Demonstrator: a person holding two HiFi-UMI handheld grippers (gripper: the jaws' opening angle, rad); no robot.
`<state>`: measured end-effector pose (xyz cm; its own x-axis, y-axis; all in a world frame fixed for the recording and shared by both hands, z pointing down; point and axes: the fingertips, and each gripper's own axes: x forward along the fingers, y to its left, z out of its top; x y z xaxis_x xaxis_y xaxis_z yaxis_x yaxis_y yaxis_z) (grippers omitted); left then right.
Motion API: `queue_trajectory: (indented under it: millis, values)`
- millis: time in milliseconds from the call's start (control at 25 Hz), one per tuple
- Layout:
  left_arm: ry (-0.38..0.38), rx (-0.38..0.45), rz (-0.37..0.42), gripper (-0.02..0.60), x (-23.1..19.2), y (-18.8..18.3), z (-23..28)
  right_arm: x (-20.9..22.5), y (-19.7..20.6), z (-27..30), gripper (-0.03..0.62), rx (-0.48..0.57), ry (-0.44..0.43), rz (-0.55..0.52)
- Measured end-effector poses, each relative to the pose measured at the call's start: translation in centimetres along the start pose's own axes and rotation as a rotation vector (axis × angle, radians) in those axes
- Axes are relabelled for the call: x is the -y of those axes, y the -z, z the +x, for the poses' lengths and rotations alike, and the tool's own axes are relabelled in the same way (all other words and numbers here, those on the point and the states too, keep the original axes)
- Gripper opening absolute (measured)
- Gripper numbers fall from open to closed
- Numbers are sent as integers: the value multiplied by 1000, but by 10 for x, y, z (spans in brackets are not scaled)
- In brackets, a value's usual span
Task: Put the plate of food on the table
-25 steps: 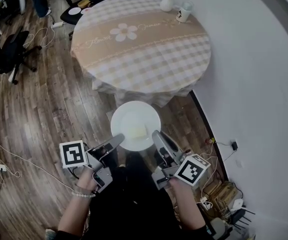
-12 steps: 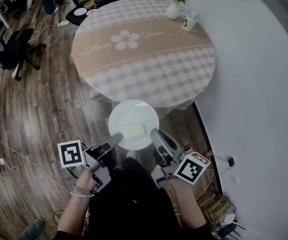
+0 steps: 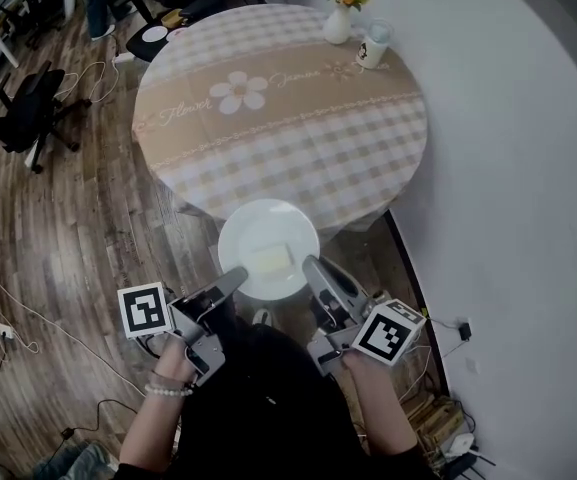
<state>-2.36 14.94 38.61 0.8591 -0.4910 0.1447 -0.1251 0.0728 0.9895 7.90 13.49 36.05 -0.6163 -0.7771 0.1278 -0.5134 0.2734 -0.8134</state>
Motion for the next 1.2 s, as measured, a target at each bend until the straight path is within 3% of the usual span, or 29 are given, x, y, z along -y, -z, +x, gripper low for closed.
queue_trajectory:
  millis: [480,1200]
  values:
    - [-4,-2,-11,8,0,-28,20,14,-19,25,31,8,9,9]
    - [-3,-104,16,8,7,-139,81,50,-82,118,31,67,80,19]
